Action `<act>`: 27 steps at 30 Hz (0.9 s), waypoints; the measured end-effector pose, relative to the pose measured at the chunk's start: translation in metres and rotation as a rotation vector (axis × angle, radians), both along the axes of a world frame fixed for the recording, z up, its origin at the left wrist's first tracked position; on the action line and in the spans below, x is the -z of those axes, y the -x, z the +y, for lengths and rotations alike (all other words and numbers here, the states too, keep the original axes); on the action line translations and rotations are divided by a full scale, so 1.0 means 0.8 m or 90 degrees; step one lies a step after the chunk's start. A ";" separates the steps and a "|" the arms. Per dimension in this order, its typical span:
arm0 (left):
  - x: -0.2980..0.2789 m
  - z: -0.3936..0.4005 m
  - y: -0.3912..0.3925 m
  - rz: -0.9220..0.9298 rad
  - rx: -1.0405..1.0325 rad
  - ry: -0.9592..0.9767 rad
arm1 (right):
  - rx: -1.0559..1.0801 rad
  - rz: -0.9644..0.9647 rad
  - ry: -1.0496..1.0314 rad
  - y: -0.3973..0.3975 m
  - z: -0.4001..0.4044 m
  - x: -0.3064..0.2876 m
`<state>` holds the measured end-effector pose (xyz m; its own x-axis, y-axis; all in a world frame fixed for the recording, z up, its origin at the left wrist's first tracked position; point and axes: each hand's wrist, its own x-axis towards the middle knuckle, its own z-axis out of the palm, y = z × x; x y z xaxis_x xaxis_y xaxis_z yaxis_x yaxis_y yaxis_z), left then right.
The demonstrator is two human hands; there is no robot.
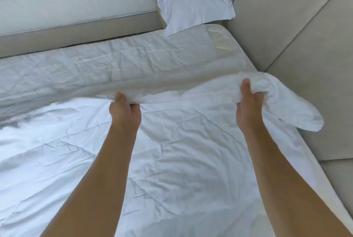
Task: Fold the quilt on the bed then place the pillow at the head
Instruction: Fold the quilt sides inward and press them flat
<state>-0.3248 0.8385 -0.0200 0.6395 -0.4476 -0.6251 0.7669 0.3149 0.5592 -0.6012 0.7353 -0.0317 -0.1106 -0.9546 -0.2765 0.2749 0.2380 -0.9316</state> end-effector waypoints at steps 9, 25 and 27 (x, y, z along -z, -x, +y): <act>0.268 -0.079 -0.058 -1.076 0.861 -0.719 | -0.511 1.053 0.135 -0.035 -0.143 0.249; 0.310 -0.087 -0.066 -1.159 0.755 -0.688 | -0.433 1.101 0.149 -0.056 -0.143 0.264; 0.289 -0.065 -0.039 -1.099 0.761 -0.656 | -0.446 1.011 0.075 -0.058 -0.106 0.235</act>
<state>-0.2937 0.7863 -0.2512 0.4187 -0.8910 -0.1756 -0.8484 -0.4527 0.2744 -0.5550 0.6507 -0.2199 0.2259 -0.9418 -0.2490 -0.9651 -0.1815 -0.1890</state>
